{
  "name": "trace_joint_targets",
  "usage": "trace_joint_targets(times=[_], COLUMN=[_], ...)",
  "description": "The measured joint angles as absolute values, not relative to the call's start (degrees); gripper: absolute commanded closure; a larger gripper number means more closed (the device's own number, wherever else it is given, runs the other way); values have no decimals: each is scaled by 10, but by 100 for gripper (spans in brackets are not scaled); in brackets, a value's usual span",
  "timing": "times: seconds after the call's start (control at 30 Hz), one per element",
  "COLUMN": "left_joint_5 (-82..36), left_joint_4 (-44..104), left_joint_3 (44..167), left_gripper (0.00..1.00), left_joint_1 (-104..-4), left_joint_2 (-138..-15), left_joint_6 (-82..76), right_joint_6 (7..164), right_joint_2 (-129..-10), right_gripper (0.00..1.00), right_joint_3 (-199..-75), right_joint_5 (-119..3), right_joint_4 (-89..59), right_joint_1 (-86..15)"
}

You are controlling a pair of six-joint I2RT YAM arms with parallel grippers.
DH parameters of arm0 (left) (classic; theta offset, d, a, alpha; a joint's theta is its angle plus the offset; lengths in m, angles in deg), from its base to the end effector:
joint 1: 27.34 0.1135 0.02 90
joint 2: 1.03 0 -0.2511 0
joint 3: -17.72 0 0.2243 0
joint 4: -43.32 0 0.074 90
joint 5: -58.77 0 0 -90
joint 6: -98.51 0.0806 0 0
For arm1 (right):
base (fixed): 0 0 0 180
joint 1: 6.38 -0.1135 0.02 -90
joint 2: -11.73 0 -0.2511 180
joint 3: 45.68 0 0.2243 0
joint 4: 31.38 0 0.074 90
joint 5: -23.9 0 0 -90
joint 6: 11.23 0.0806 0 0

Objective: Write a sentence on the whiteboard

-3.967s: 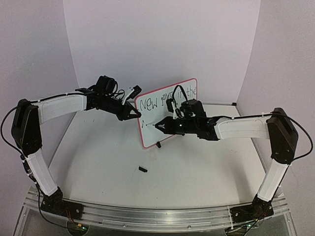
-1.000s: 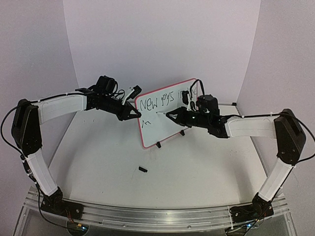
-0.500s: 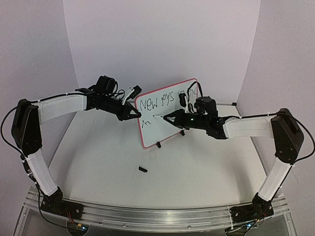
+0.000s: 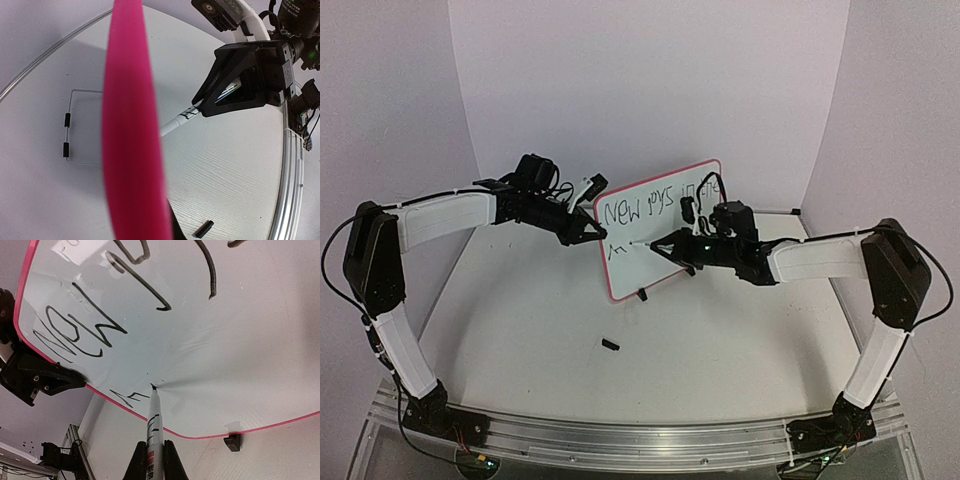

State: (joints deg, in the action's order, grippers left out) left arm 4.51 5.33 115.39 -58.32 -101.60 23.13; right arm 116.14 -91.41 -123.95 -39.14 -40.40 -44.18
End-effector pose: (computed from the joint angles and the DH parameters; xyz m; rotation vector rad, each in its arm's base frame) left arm 0.3148 -0.2439 0.2577 1.1724 1.9375 -0.8606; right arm 0.3102 0.2868 0.2239 -0.3713 2.0072 1.3073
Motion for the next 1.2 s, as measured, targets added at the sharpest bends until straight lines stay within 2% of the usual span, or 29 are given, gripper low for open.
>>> trace_joint_targets(times=[1.2], left_joint_5=[45], left_joint_4=[53], left_joint_3=[1154], left_gripper=[100], left_joint_1=[-583], left_joint_2=[-1016], left_joint_6=[231], right_joint_6=[1133], right_joint_2=[-924], right_gripper=[100], right_joint_3=[-1250], right_joint_5=[-394], right_joint_4=[-367], right_joint_1=[-442])
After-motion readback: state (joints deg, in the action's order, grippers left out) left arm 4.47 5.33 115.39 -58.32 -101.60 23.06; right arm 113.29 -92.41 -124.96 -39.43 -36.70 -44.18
